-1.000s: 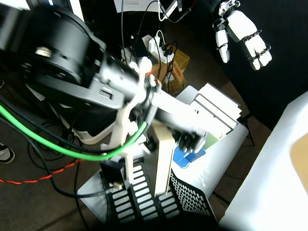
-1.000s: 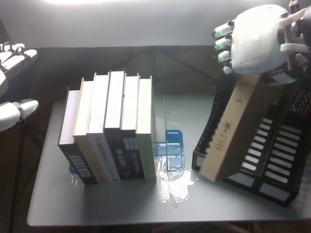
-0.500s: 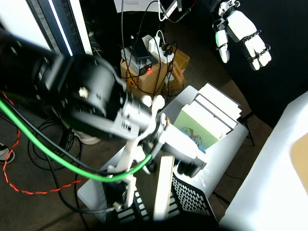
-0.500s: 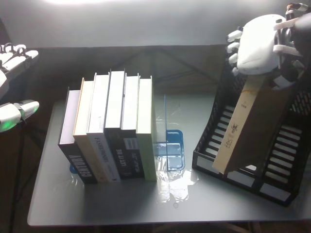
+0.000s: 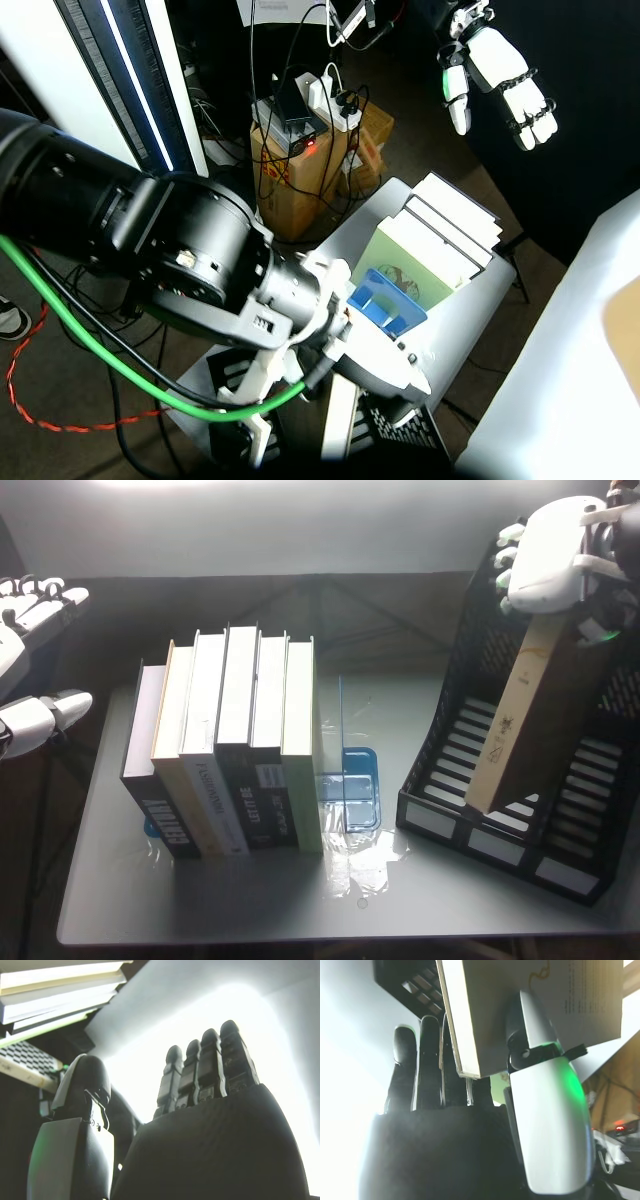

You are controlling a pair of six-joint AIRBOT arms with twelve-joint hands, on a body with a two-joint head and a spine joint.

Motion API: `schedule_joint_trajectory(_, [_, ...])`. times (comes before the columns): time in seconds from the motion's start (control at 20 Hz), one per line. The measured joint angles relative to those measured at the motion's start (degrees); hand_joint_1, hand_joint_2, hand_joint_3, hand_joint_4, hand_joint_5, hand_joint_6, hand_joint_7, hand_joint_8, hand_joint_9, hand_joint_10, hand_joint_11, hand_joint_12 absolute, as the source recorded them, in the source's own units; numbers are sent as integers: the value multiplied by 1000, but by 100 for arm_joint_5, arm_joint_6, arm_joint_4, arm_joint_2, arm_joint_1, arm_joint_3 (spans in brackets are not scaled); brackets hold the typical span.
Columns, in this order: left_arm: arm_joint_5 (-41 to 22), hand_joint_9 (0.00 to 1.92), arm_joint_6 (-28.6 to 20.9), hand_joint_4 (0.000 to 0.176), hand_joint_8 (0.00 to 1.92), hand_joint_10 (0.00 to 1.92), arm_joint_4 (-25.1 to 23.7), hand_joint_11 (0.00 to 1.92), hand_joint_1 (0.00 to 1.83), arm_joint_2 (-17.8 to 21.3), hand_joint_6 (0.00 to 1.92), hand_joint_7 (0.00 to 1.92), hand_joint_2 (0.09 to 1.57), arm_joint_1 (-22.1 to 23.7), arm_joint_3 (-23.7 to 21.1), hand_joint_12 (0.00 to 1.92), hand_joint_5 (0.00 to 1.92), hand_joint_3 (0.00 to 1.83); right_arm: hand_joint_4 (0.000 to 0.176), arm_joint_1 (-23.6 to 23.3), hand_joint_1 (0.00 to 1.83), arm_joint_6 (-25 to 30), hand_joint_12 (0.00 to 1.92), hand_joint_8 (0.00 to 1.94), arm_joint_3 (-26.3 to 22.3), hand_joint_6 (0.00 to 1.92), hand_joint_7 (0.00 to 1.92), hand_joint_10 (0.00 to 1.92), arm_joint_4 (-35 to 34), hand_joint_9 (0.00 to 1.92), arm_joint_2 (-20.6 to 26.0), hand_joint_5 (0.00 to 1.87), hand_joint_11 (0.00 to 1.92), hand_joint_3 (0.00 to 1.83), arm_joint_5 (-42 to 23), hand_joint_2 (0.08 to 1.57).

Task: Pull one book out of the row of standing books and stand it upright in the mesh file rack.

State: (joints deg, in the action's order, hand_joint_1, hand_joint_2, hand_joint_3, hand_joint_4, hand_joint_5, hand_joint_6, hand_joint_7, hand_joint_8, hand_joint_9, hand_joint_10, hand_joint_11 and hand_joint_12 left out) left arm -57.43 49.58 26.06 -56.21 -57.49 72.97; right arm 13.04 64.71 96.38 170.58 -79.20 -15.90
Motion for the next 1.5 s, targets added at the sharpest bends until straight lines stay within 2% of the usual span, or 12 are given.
schedule_joint_trajectory(0.3, [0,0,0,0,0,0,-20,0,619,-2,3,0,1352,0,0,0,86,0,0,-181,1103,114,1921,956,20,1283,282,1426,0,106,17,776,0,0,79,1225])
schedule_joint_trajectory(0.4, [0,0,0,0,0,0,-17,0,616,-2,4,0,1355,0,0,0,90,1,0,-310,1099,114,1921,956,-107,1301,282,1425,0,108,79,764,0,2,90,1231])
schedule_joint_trajectory(0.7, [24,0,-24,0,0,0,-61,0,537,-52,0,0,1374,0,31,0,69,5,0,-391,1099,111,1921,956,37,1301,282,1425,0,108,-24,764,0,2,221,1231])
schedule_joint_trajectory(0.75, [37,0,-57,0,0,0,-109,0,450,-87,1,0,1376,0,79,0,54,5,0,-391,1100,116,1921,956,107,1298,282,1425,0,107,-46,766,0,1,216,1230])
schedule_joint_trajectory(0.85, [50,0,-109,21,0,0,-142,0,363,-90,1,0,1380,0,83,0,49,5,0,-385,1103,120,1921,956,310,1283,282,1426,0,106,-184,776,0,0,212,1225])
schedule_joint_trajectory(1.05, [37,0,-111,55,0,0,-168,0,336,-90,0,0,1371,0,83,0,38,0,0,-343,1100,118,1921,956,468,1298,282,1425,0,107,-334,766,0,1,184,1230])
schedule_joint_trajectory(1.1, [35,0,-111,57,0,0,-179,0,332,-90,1,0,1369,0,83,0,39,0,0,-343,1099,120,1921,956,492,1301,282,1425,0,107,-334,764,0,2,190,1231])
schedule_joint_trajectory(1.15, [37,0,-111,73,0,0,-179,0,300,-92,1,0,1371,0,83,0,21,0,0,-345,1103,127,1921,956,522,1283,282,1426,0,106,-339,776,0,0,208,1225])
schedule_joint_trajectory(1.3, [31,0,-122,63,0,0,-188,0,285,-105,4,0,1379,0,92,0,24,3,0,-343,1103,155,1921,956,579,1283,282,1426,0,106,-315,776,0,0,201,1225])
schedule_joint_trajectory(1.4, [35,0,-127,68,0,0,-190,0,288,-131,1,0,1381,0,103,0,19,4,0,-343,1100,155,1921,956,579,1298,282,1425,0,107,-308,766,0,1,205,1230])
schedule_joint_trajectory(1.45, [28,0,-133,73,0,0,-192,0,285,-146,0,0,1382,2,103,0,12,3,10,-306,827,155,1538,475,579,576,124,810,0,21,-313,152,0,0,238,1225])
schedule_joint_trajectory(1.5, [24,0,-140,73,0,0,-212,0,285,-146,0,0,1382,0,103,0,12,3,10,-275,827,151,1538,475,577,576,124,810,2,21,-319,152,0,0,240,1225])
